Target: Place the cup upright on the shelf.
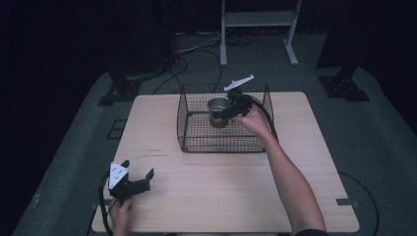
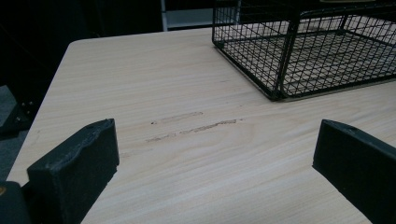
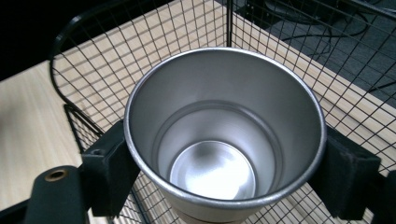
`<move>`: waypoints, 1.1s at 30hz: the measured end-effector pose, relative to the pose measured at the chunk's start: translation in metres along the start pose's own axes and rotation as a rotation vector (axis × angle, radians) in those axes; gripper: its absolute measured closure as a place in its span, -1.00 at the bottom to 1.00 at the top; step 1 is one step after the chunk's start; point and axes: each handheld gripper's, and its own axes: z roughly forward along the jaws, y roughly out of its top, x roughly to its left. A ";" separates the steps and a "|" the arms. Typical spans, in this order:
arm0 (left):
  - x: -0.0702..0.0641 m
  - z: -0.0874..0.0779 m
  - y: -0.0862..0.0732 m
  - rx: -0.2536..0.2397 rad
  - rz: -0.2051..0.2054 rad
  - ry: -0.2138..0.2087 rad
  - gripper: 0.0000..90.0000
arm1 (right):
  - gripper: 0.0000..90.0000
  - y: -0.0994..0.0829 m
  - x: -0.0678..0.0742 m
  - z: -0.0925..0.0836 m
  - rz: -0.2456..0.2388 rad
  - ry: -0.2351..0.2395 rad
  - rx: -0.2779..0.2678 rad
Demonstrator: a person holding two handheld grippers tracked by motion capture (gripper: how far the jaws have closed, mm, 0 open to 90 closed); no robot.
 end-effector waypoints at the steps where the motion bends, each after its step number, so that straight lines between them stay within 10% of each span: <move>1: 0.000 0.000 0.000 0.001 0.000 0.000 -1.00 | -0.60 0.000 -0.001 0.001 -0.002 -0.005 0.003; 33: 0.001 0.000 0.000 -0.003 0.003 -0.001 -1.00 | -0.60 -0.019 -0.031 0.041 0.066 -0.048 0.124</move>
